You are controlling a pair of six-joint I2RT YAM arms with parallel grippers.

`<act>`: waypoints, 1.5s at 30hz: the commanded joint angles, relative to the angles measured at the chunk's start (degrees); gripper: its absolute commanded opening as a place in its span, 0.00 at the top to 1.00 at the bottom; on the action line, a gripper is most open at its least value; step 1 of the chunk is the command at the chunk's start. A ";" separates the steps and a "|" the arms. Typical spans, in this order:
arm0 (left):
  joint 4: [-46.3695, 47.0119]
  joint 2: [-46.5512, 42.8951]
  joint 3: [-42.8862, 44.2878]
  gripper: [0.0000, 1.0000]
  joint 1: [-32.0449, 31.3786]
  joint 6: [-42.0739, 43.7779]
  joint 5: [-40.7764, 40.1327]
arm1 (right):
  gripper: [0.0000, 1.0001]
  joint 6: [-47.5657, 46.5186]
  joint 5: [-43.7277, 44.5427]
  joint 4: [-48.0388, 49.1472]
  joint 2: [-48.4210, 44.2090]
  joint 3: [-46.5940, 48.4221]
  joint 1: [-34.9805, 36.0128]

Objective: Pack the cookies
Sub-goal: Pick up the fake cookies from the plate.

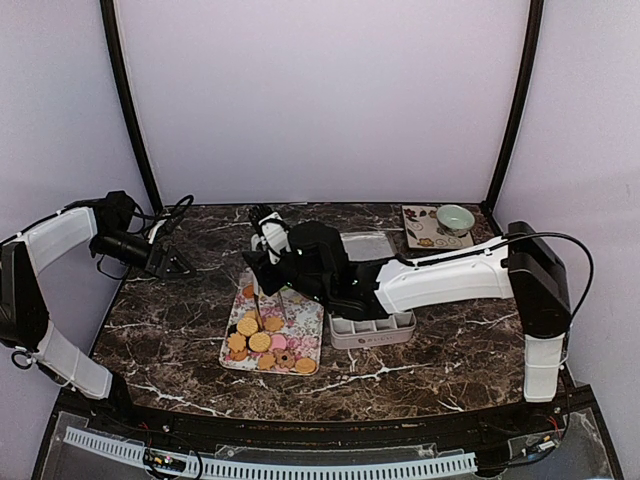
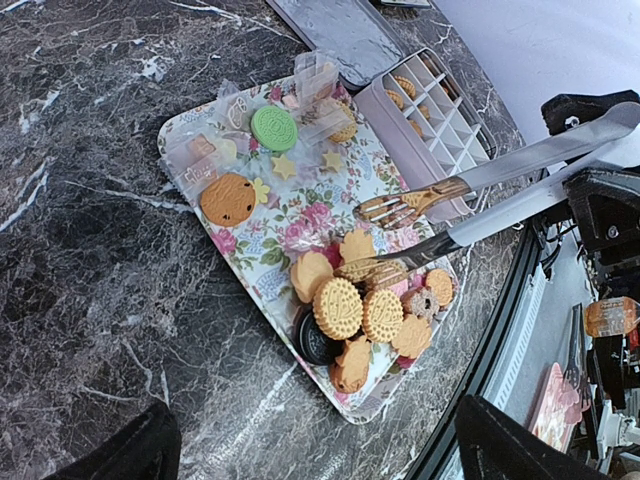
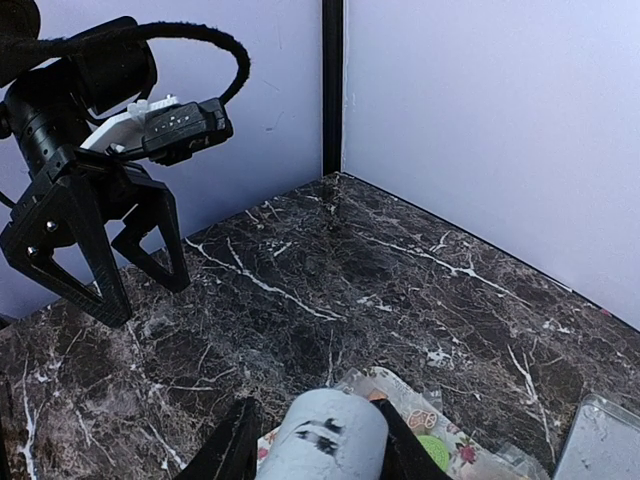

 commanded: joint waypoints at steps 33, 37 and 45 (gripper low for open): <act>-1.26 -1.21 1.14 0.02 0.45 0.31 0.86 | 0.81 -2.92 6.26 3.73 -10.99 -4.93 -1.61; -1.32 -0.89 1.35 0.02 0.45 0.27 0.98 | 0.81 -3.50 8.04 3.68 -17.07 -9.38 -3.32; -0.87 -0.98 0.73 0.02 0.45 0.30 1.16 | 0.82 -1.55 11.79 3.91 -26.89 -22.74 -6.32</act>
